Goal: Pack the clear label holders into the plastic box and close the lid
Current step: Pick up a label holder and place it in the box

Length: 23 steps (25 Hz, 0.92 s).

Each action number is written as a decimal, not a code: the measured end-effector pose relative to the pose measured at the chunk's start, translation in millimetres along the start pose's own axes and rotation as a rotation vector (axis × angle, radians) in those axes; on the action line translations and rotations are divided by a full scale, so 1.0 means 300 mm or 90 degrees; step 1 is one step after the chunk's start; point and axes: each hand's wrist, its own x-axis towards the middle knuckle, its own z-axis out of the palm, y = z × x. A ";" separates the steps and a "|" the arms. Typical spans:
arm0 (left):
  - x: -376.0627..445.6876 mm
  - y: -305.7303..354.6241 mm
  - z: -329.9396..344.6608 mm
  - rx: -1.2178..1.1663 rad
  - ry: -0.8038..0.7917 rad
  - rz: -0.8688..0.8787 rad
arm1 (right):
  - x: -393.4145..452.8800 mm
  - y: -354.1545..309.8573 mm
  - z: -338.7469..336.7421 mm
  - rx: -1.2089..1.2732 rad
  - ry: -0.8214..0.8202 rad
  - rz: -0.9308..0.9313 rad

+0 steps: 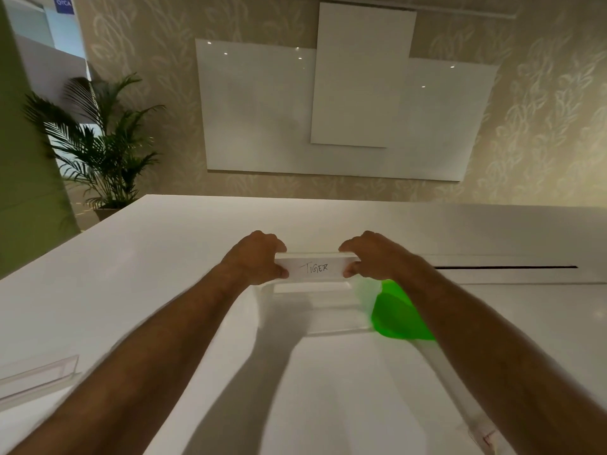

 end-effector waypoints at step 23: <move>0.191 0.046 0.162 0.253 -0.237 0.006 | 0.210 -0.020 0.199 -0.141 -0.202 -0.036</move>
